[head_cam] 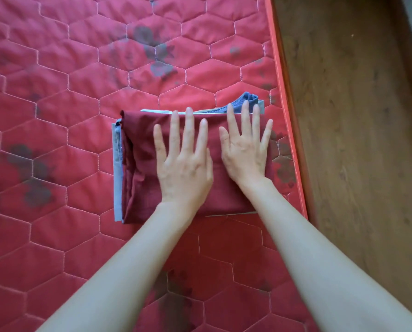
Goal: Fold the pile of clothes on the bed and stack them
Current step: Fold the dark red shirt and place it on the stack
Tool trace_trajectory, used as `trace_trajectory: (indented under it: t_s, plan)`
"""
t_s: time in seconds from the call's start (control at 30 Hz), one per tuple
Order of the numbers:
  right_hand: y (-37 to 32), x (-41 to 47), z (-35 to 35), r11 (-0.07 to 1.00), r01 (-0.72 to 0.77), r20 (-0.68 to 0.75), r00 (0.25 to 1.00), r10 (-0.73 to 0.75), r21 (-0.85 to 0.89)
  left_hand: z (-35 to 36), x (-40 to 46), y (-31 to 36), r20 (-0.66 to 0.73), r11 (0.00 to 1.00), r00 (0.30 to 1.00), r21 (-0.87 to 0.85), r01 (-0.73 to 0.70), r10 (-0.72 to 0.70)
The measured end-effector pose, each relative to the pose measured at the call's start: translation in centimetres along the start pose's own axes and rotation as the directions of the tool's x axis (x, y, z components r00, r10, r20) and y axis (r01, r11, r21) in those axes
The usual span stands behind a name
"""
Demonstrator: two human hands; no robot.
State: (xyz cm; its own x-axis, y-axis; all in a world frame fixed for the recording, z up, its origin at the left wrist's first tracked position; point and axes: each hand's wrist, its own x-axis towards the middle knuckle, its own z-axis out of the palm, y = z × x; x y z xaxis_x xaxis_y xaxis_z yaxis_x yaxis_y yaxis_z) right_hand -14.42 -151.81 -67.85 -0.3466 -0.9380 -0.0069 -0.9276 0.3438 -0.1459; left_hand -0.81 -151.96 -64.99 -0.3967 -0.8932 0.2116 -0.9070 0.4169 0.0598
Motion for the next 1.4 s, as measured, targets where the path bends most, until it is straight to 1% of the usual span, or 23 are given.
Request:
trace_trajectory:
  t_s: [0.03, 0.07, 0.13, 0.17, 0.2, 0.23, 0.3, 0.37, 0.4, 0.43, 0.5, 0.57, 0.63, 0.77, 0.9, 0.97, 1.03, 1.1, 1.17, 1.27, 1.33, 1.4]
  plan:
    - [-0.8, 0.0, -0.1, 0.999, 0.037, -0.022, 0.999, -0.037, 0.012, 0.2, 1.1, 0.0, 0.009, 0.999, 0.999, 0.006, -0.032, 0.032]
    - [-1.6, -0.1, 0.0, 0.996, 0.073, -0.023, 0.997, -0.072, 0.041, 0.5, 2.0, -0.3, 0.049, 0.999, 0.998, 0.012, -0.04, 0.039]
    - [-3.1, -0.7, 0.8, 0.99, 0.116, 0.021, 0.993, -0.118, 0.081, 1.7, 2.8, -2.0, 0.176, 1.0, 0.984, 0.024, -0.003, -0.001]
    - [-3.1, -1.0, 1.3, 0.989, 0.133, 0.04, 0.99, -0.136, 0.063, 2.3, 2.7, -3.4, 0.219, 0.999, 0.975, 0.033, 0.03, -0.037]
    - [-2.7, -1.1, 1.6, 0.989, 0.144, 0.047, 0.988, -0.145, 0.033, 2.9, 2.4, -4.8, 0.234, 0.997, 0.97, 0.04, 0.065, -0.072]
    - [-1.8, -0.9, 1.8, 0.992, 0.126, 0.042, 0.991, -0.127, 0.017, 3.3, 2.0, -6.2, 0.228, 0.994, 0.968, 0.037, 0.103, -0.108]
    - [0.2, -0.4, 1.9, 0.999, -0.001, 0.036, 0.999, -0.001, 0.046, 3.7, 1.6, -7.9, 0.211, 0.984, 0.962, -0.007, 0.181, -0.175]
    - [1.8, 0.0, 1.9, 0.983, -0.121, 0.112, 0.988, 0.106, 0.138, 3.9, 1.5, -8.2, 0.22, 0.976, 0.957, -0.061, 0.207, -0.189]
    - [2.2, 0.1, 1.9, 0.973, -0.145, 0.159, 0.98, 0.117, 0.177, 4.0, 1.5, -8.1, 0.226, 0.975, 0.956, -0.079, 0.209, -0.187]
    - [2.4, 0.2, 1.7, 0.97, -0.147, 0.192, 0.975, 0.109, 0.195, 3.9, 1.6, -8.0, 0.235, 0.972, 0.953, -0.093, 0.215, -0.189]
    - [2.3, 0.3, 1.1, 0.978, -0.122, 0.213, 0.974, 0.084, 0.172, 3.5, 1.7, -7.9, 0.246, 0.968, 0.949, -0.105, 0.227, -0.196]
    - [2.1, 0.2, 0.5, 0.985, -0.108, 0.175, 0.981, 0.083, 0.135, 3.2, 1.3, -8.1, 0.249, 0.963, 0.948, -0.127, 0.237, -0.2]
    - [2.0, -0.6, 0.1, 0.982, -0.108, 0.126, 0.988, 0.089, 0.154, 2.9, 0.2, -8.9, 0.263, 0.952, 0.947, -0.193, 0.239, -0.184]
    - [2.8, -2.6, 1.2, 0.985, -0.055, 0.149, 0.988, 0.03, 0.161, 3.5, -1.7, -11.4, 0.255, 0.966, 0.966, -0.234, 0.111, -0.05]
    - [3.2, -2.2, 2.7, 0.966, -0.077, 0.131, 0.99, 0.046, 0.246, 4.7, -1.0, -11.3, 0.212, 0.961, 0.977, -0.264, 0.085, -0.028]
    - [3.3, -1.9, 2.9, 0.95, -0.082, 0.145, 0.989, 0.039, 0.301, 4.8, -0.8, -11.1, 0.197, 0.959, 0.98, -0.277, 0.062, -0.006]
    - [3.4, -1.9, 2.9, 0.936, -0.079, 0.151, 0.988, 0.028, 0.343, 4.6, -0.8, -11.1, 0.217, 0.957, 0.976, -0.28, 0.082, -0.02]
    - [3.7, -1.9, 2.7, 0.92, -0.07, 0.14, 0.99, 0.016, 0.385, 4.0, -1.1, -11.0, 0.248, 0.947, 0.965, -0.281, 0.155, -0.084]
    - [4.2, -2.0, 2.3, 0.901, -0.084, 0.126, 0.991, 0.032, 0.426, 3.7, -1.7, -10.8, 0.271, 0.919, 0.952, -0.318, 0.231, -0.146]
    - [5.4, -2.8, 2.0, 0.829, -0.193, 0.202, 0.974, 0.099, 0.524, 3.4, -2.7, -10.8, 0.363, 0.809, 0.907, -0.455, 0.371, -0.213]
    - [5.9, -3.2, 1.9, 0.767, -0.265, 0.271, 0.955, 0.124, 0.584, 3.5, -2.6, -11.3, 0.404, 0.733, 0.889, -0.536, 0.419, -0.213]
    - [6.1, -3.2, 2.0, 0.772, -0.288, 0.31, 0.943, 0.124, 0.567, 3.7, -2.4, -11.9, 0.41, 0.677, 0.894, -0.607, 0.415, -0.181]
